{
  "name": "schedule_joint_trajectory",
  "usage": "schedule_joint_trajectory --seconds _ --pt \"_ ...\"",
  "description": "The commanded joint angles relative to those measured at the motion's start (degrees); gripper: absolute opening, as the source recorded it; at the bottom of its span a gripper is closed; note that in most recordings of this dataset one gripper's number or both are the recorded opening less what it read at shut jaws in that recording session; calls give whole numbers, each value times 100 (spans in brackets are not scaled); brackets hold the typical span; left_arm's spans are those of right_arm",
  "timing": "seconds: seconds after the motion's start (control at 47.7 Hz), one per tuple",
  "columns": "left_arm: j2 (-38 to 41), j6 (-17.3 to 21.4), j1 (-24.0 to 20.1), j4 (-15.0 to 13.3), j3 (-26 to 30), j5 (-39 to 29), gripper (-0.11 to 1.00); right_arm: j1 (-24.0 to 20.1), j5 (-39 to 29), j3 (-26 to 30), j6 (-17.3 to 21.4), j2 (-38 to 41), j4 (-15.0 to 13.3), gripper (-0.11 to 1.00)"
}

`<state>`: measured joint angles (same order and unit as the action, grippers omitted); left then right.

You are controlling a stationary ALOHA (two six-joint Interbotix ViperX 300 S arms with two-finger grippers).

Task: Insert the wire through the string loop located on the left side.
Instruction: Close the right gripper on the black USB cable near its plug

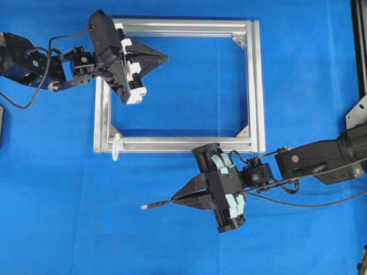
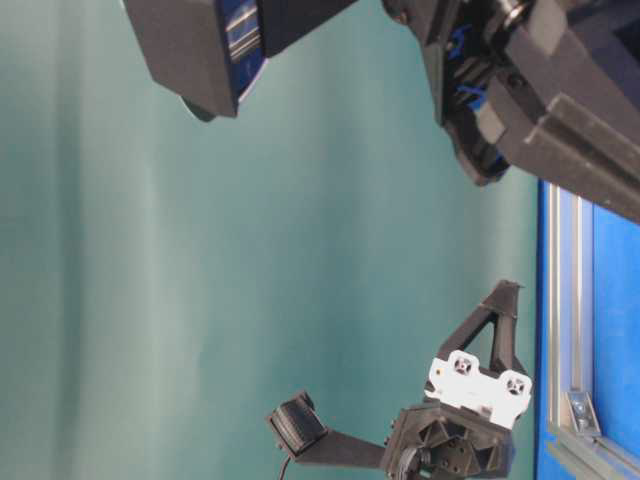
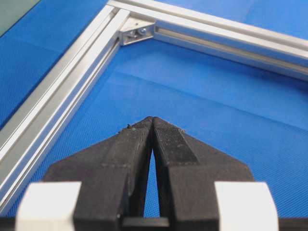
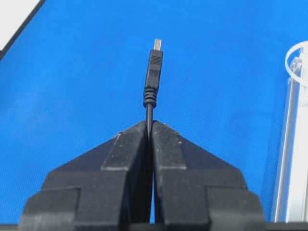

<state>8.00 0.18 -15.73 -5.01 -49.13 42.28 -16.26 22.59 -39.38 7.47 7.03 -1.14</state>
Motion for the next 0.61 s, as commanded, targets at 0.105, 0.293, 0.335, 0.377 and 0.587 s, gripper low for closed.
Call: schedule_joint_trajectory --seconds 0.105,0.293,0.335,0.377,0.587 --pt "-193 -9 -9 18 35 26 0 0 18 105 9 -167 0 -4" --pt "-202 -35 -9 18 9 26 0 0 9 105 9 -167 0 -4" --pt "-202 -35 -9 18 0 26 0 0 9 105 9 -167 0 -4" --pt "-211 -44 -9 18 -9 26 0 0 9 105 9 -167 0 -4" --pt "-220 -62 -9 18 -44 26 0 0 9 105 9 -167 0 -4"
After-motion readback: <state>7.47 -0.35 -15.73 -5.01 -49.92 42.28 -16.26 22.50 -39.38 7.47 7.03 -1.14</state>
